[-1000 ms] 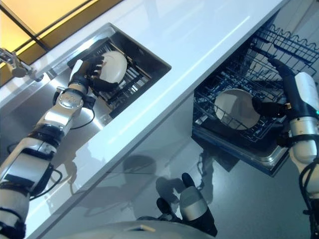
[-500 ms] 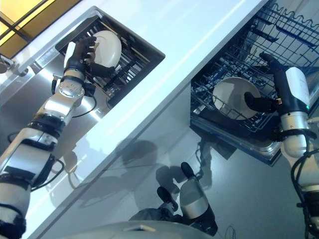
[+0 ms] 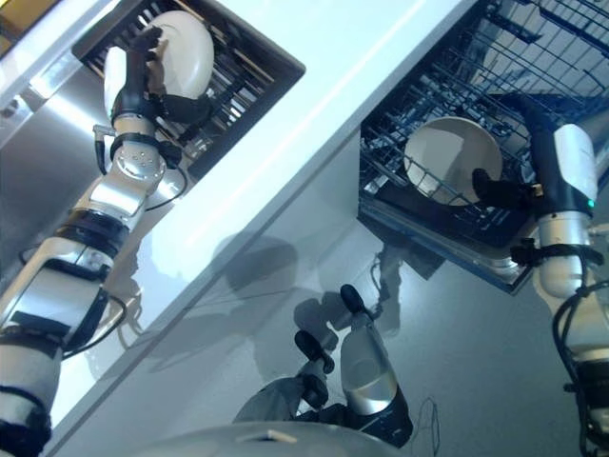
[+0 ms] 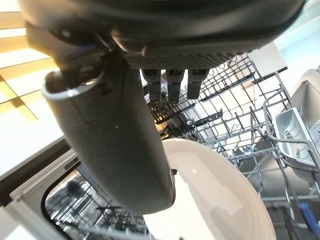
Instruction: Pick up plates and place into dishwasher.
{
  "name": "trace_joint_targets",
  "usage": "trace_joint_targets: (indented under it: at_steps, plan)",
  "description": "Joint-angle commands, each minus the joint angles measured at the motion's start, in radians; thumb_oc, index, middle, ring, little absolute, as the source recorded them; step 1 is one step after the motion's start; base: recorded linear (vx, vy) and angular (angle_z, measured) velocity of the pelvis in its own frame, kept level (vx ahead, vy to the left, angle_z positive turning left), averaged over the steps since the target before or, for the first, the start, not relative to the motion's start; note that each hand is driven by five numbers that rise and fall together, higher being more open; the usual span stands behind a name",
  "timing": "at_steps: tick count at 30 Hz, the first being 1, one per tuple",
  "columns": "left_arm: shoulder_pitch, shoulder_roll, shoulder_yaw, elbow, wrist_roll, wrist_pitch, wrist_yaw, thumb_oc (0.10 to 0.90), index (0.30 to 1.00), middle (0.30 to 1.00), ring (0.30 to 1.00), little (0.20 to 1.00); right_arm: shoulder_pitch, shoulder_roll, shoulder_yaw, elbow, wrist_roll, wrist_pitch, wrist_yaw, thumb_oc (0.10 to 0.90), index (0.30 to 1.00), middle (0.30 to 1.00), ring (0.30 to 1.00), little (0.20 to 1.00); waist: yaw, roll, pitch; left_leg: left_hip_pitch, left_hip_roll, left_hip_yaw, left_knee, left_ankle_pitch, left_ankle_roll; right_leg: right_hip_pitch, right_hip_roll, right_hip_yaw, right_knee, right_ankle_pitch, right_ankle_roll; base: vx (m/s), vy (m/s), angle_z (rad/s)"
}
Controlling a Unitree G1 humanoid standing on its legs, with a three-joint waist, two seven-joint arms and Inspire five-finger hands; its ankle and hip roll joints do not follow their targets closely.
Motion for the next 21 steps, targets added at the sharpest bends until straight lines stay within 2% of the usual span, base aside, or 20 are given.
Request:
trace_joint_targets:
  at_steps: [1,2,3,8,10,11,12,13,15,16,17,19,21]
  plan:
    - [-0.056,-0.004,0.006,0.124,-0.023,-0.031,-0.034,0.1,0.3,0.3,0.3,0.2,-0.092,-0.041,-0.079,-0.071,0.027,-0.089,-0.095,0.8,0.9,0.9,0.9,0.9,-0.026,-0.049,-0.049,-0.025,0.033,-0.004,0.073,-0.049,-0.016,-0.007,0.01,-0.069,0.123,-0.126,0.058,0.07,0.039,-0.08]
    - [-0.047,-0.002,0.012,0.118,-0.041,-0.039,-0.043,0.1,0.3,0.3,0.3,0.2,-0.088,-0.04,-0.086,-0.074,0.026,-0.091,-0.094,0.8,0.9,0.9,0.9,0.9,-0.024,-0.043,-0.051,-0.015,0.03,-0.018,0.069,-0.068,-0.018,0.003,0.007,-0.069,0.12,-0.145,0.065,-0.09,-0.055,-0.02]
    - [-0.041,-0.001,0.017,0.116,-0.05,-0.04,-0.046,0.1,0.3,0.3,0.3,0.2,-0.084,-0.04,-0.09,-0.077,0.026,-0.095,-0.094,0.8,0.9,0.9,0.9,0.9,-0.026,-0.049,-0.047,-0.024,0.034,-0.002,0.073,-0.048,-0.016,-0.005,0.009,-0.071,0.124,-0.126,0.059,0.0,0.0,0.0]
    - [-0.02,0.012,0.049,0.119,-0.095,-0.045,-0.047,0.1,0.3,0.3,0.3,0.2,-0.067,-0.034,-0.106,-0.079,0.024,-0.105,-0.092,0.8,0.9,0.9,0.9,0.9,-0.022,-0.047,-0.047,-0.018,0.034,-0.005,0.072,-0.049,-0.015,0.0,0.007,-0.076,0.123,-0.128,0.058,-0.01,0.005,0.02]
    - [-0.019,0.024,0.061,0.132,-0.104,-0.055,-0.044,0.1,0.3,0.3,0.3,0.2,-0.068,-0.033,-0.104,-0.08,0.022,-0.101,-0.096,0.8,0.9,0.9,0.9,0.9,-0.017,-0.04,-0.053,-0.007,0.03,-0.022,0.067,-0.069,-0.017,0.011,0.006,-0.075,0.119,-0.148,0.064,0.03,0.024,0.0]
    - [-0.019,0.026,0.065,0.137,-0.099,-0.058,-0.042,0.1,0.3,0.3,0.3,0.2,-0.068,-0.034,-0.103,-0.082,0.022,-0.102,-0.097,0.8,0.9,0.9,0.9,0.9,-0.019,-0.046,-0.05,-0.016,0.034,-0.006,0.072,-0.05,-0.014,0.003,0.008,-0.077,0.121,-0.13,0.056,0.0,0.0,0.0]
    - [-0.02,0.028,0.066,0.139,-0.097,-0.058,-0.043,0.1,0.3,0.3,0.3,0.2,-0.068,-0.033,-0.103,-0.081,0.021,-0.101,-0.097,0.8,0.9,0.9,0.9,0.9,-0.017,-0.039,-0.055,-0.007,0.03,-0.022,0.068,-0.07,-0.017,0.013,0.006,-0.075,0.118,-0.148,0.063,-0.08,-0.045,-0.02]
    - [-0.02,0.029,0.069,0.142,-0.095,-0.059,-0.042,0.1,0.3,0.3,0.3,0.2,-0.068,-0.033,-0.103,-0.083,0.021,-0.101,-0.097,0.8,0.9,0.9,0.9,0.9,-0.019,-0.045,-0.051,-0.016,0.033,-0.007,0.073,-0.051,-0.014,0.005,0.008,-0.077,0.121,-0.13,0.056,0.0,0.0,0.0]
    - [-0.02,0.058,0.072,0.141,-0.088,-0.064,-0.046,0.1,0.3,0.3,0.3,0.2,-0.043,-0.041,-0.121,-0.096,0.03,-0.101,-0.084,0.8,0.9,0.9,0.9,0.9,-0.019,-0.043,-0.059,-0.01,0.034,-0.01,0.074,-0.05,-0.017,0.013,0.008,-0.078,0.117,-0.129,0.056,0.01,0.0,0.0]
    - [-0.02,0.065,0.072,0.142,-0.083,-0.067,-0.049,0.1,0.3,0.3,0.3,0.2,-0.038,-0.043,-0.125,-0.096,0.031,-0.104,-0.081,0.8,0.9,0.9,0.9,0.9,-0.016,-0.037,-0.064,0.001,0.03,-0.025,0.069,-0.07,-0.019,0.025,0.006,-0.077,0.113,-0.148,0.063,0.0,0.0,0.0]
    - [-0.02,0.08,0.073,0.149,-0.073,-0.076,-0.058,0.1,0.3,0.3,0.3,0.2,-0.024,-0.045,-0.133,-0.097,0.031,-0.111,-0.078,0.8,0.9,0.9,0.9,0.9,-0.018,-0.04,-0.068,-0.002,0.033,-0.011,0.073,-0.051,-0.017,0.023,0.007,-0.081,0.113,-0.13,0.056,0.0,0.0,0.0]
    - [-0.021,0.091,0.073,0.152,-0.065,-0.083,-0.064,0.1,0.3,0.3,0.3,0.2,-0.014,-0.047,-0.139,-0.097,0.031,-0.117,-0.076,0.8,0.9,0.9,0.9,0.9,-0.017,-0.038,-0.073,0.001,0.033,-0.012,0.072,-0.052,-0.017,0.027,0.007,-0.082,0.112,-0.13,0.055,0.03,0.001,-0.02]
    - [-0.012,0.122,0.074,0.145,-0.056,-0.113,-0.074,0.1,0.3,0.3,0.3,0.2,0.023,-0.049,-0.161,-0.107,0.034,-0.132,-0.07,0.8,0.9,0.9,0.9,0.9,-0.013,-0.025,-0.093,0.021,0.027,-0.03,0.067,-0.073,-0.02,0.048,0.005,-0.082,0.104,-0.151,0.062,0.13,0.053,-0.01]
